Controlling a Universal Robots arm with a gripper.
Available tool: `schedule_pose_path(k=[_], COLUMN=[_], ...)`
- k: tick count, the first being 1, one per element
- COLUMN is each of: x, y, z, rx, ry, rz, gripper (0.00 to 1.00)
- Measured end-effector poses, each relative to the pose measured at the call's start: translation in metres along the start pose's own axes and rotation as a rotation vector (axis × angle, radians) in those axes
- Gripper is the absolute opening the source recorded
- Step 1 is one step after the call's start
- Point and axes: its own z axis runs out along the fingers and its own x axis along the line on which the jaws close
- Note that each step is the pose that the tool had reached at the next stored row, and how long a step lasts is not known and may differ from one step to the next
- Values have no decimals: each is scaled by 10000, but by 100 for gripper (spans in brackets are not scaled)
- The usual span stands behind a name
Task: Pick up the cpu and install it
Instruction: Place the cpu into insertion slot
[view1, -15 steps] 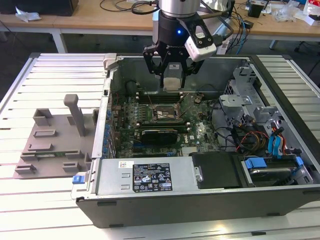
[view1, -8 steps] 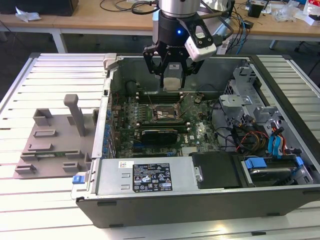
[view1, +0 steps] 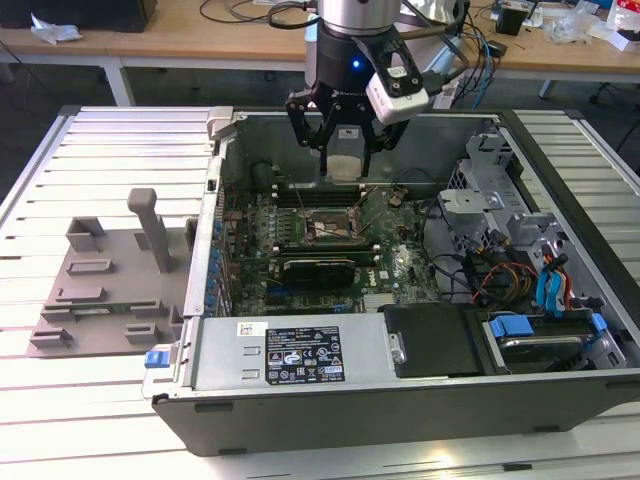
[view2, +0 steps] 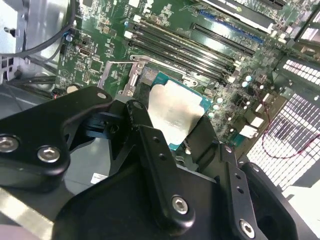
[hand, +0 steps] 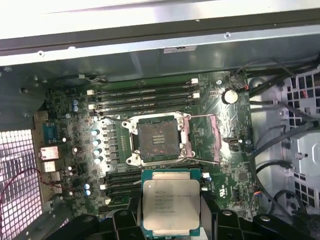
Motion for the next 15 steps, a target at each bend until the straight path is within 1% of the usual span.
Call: schedule_pose_path(k=[2,4,5,7,8,14,15], x=[0,0,0,0,0,0,0], y=[0,0,0,0,0,0,0], z=[2,3,5,7,8,13,14], rx=[10,17,26,34,46,64,65], ry=[4,8,13,17,21,31,32], rz=[296,492,772,1047,1300,1898,1942], gripper=[55,55,55,55,55,55,55])
